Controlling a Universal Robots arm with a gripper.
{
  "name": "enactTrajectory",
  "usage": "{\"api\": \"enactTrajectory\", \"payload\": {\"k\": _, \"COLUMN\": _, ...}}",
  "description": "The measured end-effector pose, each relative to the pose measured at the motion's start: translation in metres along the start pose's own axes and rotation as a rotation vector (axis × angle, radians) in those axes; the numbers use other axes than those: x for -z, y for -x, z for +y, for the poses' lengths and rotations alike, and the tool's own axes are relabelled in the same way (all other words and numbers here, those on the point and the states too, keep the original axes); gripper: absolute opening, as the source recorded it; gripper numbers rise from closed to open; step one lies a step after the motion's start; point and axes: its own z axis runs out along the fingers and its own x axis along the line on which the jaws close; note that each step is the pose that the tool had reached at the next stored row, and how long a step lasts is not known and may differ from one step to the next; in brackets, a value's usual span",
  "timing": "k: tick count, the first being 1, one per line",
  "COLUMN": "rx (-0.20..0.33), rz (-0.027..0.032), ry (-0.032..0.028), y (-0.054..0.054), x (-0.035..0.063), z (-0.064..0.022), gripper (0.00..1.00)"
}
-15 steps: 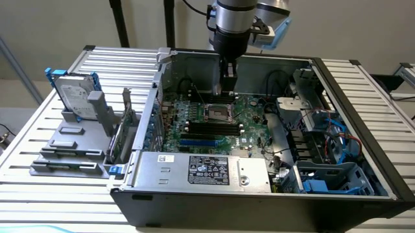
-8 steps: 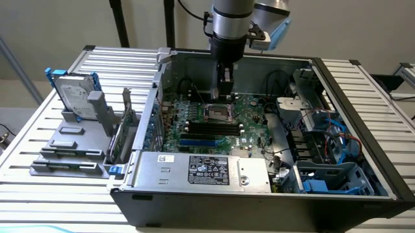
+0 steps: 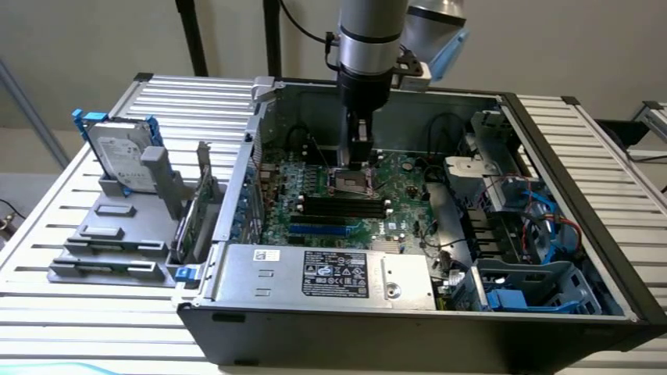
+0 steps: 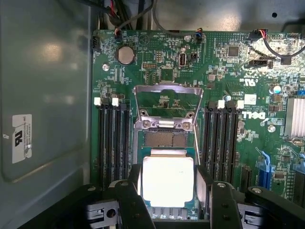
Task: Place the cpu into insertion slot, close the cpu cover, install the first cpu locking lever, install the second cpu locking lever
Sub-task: 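Place the cpu into insertion slot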
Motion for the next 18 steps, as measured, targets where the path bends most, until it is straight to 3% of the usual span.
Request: {"api": "enactTrajectory", "payload": {"k": 18, "rx": -0.003, "rz": 0.0000, "ry": 0.0001, "y": 0.006, "x": -0.0190, "z": -0.0001, "gripper": 0.54}}
